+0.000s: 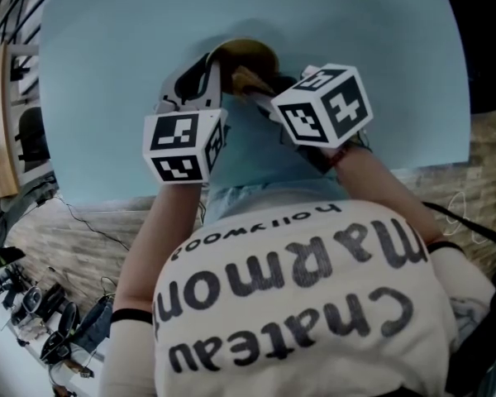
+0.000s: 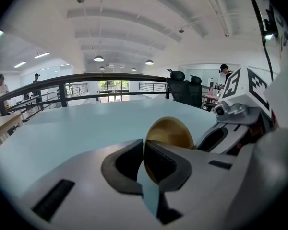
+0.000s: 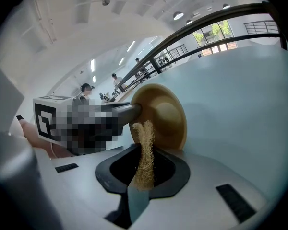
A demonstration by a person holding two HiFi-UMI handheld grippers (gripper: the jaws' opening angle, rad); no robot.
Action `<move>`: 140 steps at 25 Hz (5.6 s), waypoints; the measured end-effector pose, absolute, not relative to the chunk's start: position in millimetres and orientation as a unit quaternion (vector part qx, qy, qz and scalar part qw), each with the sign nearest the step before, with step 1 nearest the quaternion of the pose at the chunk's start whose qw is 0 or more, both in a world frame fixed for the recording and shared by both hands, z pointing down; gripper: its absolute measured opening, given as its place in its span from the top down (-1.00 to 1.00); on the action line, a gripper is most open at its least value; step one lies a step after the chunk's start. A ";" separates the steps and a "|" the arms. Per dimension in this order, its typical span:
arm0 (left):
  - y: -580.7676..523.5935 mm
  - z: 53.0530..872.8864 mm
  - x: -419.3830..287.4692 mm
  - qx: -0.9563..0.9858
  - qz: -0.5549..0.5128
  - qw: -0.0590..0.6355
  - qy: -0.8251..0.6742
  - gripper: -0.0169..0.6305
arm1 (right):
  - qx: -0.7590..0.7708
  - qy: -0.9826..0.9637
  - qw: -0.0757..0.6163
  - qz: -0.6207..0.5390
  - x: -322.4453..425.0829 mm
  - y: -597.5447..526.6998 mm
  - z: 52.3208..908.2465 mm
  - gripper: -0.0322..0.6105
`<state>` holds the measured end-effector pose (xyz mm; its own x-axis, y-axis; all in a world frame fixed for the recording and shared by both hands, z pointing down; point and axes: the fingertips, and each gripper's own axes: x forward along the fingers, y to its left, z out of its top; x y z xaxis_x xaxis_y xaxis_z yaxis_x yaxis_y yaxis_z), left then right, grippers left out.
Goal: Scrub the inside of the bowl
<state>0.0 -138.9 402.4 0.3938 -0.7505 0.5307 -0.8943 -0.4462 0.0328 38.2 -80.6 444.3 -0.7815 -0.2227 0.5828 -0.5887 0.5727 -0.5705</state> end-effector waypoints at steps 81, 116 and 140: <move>-145.6 398.1 39.5 0.852 0.276 0.102 -0.434 0.85 | 0.352 -0.851 0.108 0.374 76.3 -144.5 408.2 0.71; -112.6 369.8 -27.7 0.862 0.257 0.053 -0.433 0.81 | 0.390 -0.788 -0.002 0.477 9.6 -129.8 411.4 0.71; -95.0 333.2 -49.2 0.896 0.187 0.064 -0.398 0.78 | 0.420 -0.732 -0.049 0.534 -5.0 -98.1 413.3 0.71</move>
